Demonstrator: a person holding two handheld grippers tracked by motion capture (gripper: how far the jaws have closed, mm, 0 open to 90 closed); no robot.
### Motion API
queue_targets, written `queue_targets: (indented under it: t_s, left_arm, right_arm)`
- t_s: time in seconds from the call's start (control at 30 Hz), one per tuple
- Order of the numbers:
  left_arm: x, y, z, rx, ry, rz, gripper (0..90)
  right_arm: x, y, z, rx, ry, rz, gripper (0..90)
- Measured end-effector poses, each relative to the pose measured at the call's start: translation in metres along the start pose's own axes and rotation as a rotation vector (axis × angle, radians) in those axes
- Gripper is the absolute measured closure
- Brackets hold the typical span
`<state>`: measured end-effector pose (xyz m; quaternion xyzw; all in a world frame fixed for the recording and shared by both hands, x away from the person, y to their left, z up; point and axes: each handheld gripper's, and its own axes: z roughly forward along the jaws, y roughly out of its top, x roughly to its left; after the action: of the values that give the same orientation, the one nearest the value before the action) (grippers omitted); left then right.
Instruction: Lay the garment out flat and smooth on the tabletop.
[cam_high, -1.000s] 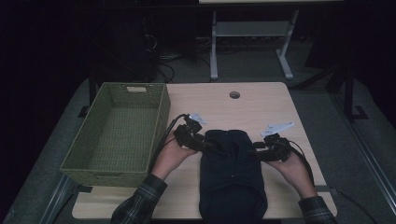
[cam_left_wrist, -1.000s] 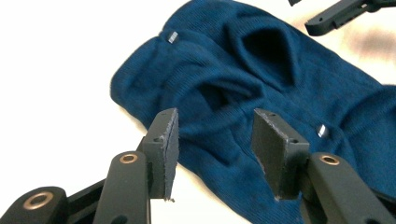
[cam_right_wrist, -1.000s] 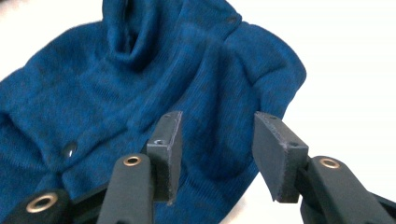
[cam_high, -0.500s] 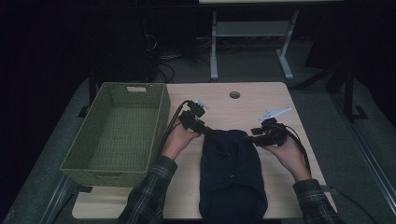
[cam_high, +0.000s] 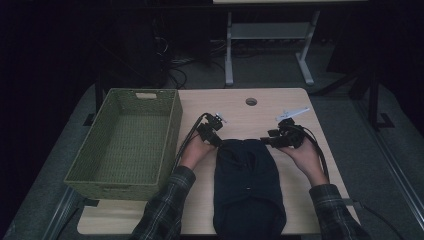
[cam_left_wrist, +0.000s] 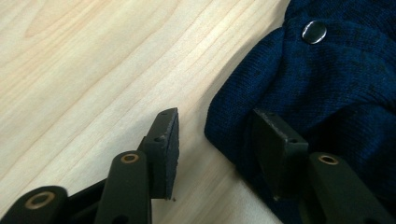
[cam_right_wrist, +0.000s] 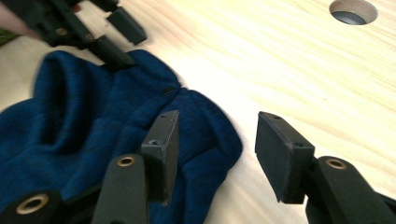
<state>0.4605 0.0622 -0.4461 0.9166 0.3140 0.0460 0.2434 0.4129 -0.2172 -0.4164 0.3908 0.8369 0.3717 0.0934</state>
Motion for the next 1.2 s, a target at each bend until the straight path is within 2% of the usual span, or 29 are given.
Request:
queue_targets:
  t_s: [0.13, 0.2, 0.33, 0.4, 0.5, 0.57, 0.63, 0.8, 0.9, 1.0, 1.07, 1.2]
  left_arm:
    - [-0.001, 0.0, 0.002, -0.006, -0.007, 0.006, 57.5]
    - [0.0, -0.001, 0.002, -0.01, -0.02, -0.003, 59.6]
    - [0.002, -0.001, 0.002, -0.011, -0.034, 0.005, 61.2]
    - [0.002, -0.001, 0.002, -0.009, -0.034, 0.006, 61.2]
    - [0.002, -0.001, 0.002, -0.011, -0.037, 0.009, 62.0]
    - [0.002, -0.002, 0.002, -0.015, -0.045, 0.007, 63.5]
    - [0.002, -0.003, 0.002, -0.024, -0.051, 0.005, 65.1]
    - [0.004, -0.005, 0.002, -0.033, -0.067, -0.003, 68.2]
    - [0.004, -0.005, 0.002, -0.037, -0.086, -0.019, 73.5]
    - [0.005, -0.006, 0.002, -0.042, -0.099, -0.038, 77.4]
    - [0.005, -0.006, 0.002, -0.037, -0.099, -0.047, 79.4]
    - [0.002, -0.004, 0.001, -0.021, -0.074, -0.034, 80.7]
  right_arm:
    - [-0.008, 0.003, 0.015, 0.009, -0.017, -0.004, 50.3]
    - [-0.013, 0.001, 0.023, 0.018, -0.018, 0.002, 50.6]
    - [-0.022, -0.006, 0.034, 0.057, -0.015, 0.019, 50.4]
    - [-0.025, -0.009, 0.037, 0.053, 0.0, 0.023, 50.3]
    - [-0.025, -0.01, 0.04, 0.062, 0.01, 0.009, 50.7]
    - [-0.022, -0.012, 0.046, 0.09, 0.021, -0.008, 51.2]
    - [-0.021, -0.014, 0.05, 0.098, 0.039, -0.005, 53.0]
    - [-0.016, -0.013, 0.051, 0.109, 0.031, -0.026, 63.7]
    - [-0.013, -0.013, 0.051, 0.116, 0.049, -0.018, 73.5]
    - [-0.014, -0.014, 0.052, 0.113, 0.072, -0.006, 79.1]
    - [-0.014, -0.013, 0.052, 0.114, 0.073, -0.008, 81.6]
    - [-0.009, -0.012, 0.051, 0.12, 0.045, -0.031, 83.2]
